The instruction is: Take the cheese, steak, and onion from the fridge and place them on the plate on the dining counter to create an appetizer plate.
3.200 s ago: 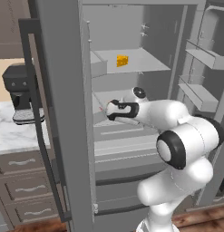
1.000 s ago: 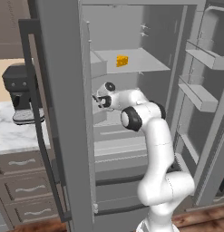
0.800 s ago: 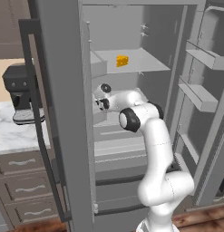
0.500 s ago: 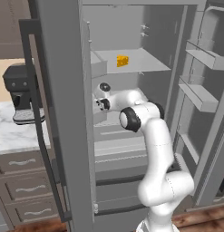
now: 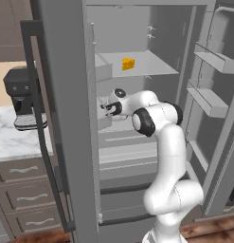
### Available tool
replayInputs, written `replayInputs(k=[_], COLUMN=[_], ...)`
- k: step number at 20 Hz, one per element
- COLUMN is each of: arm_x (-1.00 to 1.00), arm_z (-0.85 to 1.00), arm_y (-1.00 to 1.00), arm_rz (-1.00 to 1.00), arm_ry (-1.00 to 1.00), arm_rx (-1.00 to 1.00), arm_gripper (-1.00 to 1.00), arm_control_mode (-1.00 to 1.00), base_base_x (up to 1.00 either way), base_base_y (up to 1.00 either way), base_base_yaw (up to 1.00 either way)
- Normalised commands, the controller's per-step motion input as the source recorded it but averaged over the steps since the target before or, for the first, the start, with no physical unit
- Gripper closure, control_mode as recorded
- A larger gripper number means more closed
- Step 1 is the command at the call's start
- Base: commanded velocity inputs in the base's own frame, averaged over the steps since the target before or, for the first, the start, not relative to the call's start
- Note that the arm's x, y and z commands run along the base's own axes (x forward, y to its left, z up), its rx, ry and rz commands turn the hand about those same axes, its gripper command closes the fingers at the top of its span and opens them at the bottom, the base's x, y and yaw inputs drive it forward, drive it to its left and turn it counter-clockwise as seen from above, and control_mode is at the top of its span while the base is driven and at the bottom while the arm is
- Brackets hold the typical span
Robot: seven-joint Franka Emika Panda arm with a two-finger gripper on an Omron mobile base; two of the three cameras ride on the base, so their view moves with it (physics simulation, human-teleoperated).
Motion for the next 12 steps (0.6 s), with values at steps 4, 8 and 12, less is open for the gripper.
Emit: replayInputs(k=[4,8,12], arm_x=[-0.09,0.0,-0.72], arm_z=[-0.86,-0.69,-0.54], arm_y=[-0.13,0.01,-0.13], arm_rz=[0.0,0.0,-0.03], arm_ry=[-0.04,-0.04,0.04], arm_rx=[0.0,0.0,0.0], arm_gripper=[1.0,1.0,1.0], arm_control_mode=[-1.0,-1.0,-1.0], base_base_x=[0.0,0.0,0.0], base_base_y=[0.0,0.0,0.0], base_base_yaw=[0.0,0.0,0.0])
